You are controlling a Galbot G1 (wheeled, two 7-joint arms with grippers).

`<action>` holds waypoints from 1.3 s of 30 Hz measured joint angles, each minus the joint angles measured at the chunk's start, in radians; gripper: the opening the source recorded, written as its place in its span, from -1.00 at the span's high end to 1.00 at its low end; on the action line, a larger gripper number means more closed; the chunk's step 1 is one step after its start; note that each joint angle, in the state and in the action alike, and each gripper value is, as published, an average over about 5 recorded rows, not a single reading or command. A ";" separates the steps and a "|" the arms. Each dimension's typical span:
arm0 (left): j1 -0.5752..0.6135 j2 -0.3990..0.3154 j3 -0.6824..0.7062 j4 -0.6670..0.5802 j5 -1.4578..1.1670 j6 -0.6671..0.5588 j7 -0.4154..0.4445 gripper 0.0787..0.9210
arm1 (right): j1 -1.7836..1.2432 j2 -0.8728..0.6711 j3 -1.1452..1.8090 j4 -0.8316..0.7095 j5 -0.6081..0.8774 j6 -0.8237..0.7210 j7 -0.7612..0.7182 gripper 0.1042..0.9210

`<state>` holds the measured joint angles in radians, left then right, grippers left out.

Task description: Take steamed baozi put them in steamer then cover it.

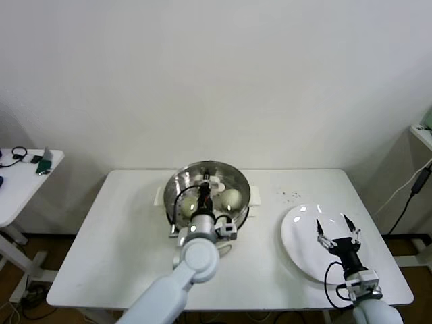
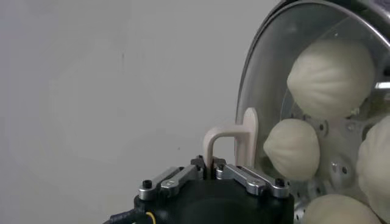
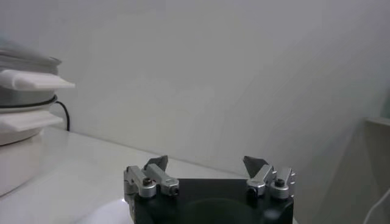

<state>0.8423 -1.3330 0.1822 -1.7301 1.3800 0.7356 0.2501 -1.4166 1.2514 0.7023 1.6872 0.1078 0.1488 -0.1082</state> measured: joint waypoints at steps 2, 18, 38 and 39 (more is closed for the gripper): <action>0.003 0.001 0.000 -0.002 0.001 0.000 0.000 0.82 | 0.001 0.001 0.000 0.000 0.001 0.000 -0.002 -0.76; 0.022 0.041 -0.015 -0.063 -0.019 0.001 0.008 -0.07 | 0.006 0.005 0.013 0.005 0.020 -0.018 -0.006 -0.76; 0.185 0.168 -0.107 -0.322 -0.226 0.001 -0.055 -0.77 | 0.037 -0.013 0.004 -0.011 0.029 -0.034 -0.004 -0.76; 0.198 0.174 -0.120 -0.336 -0.252 0.001 -0.071 -0.77 | 0.037 -0.014 0.003 -0.011 0.030 -0.034 -0.005 -0.76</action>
<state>1.0406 -1.1588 0.0620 -2.0658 1.1279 0.7365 0.1789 -1.3792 1.2376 0.7050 1.6762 0.1376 0.1143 -0.1128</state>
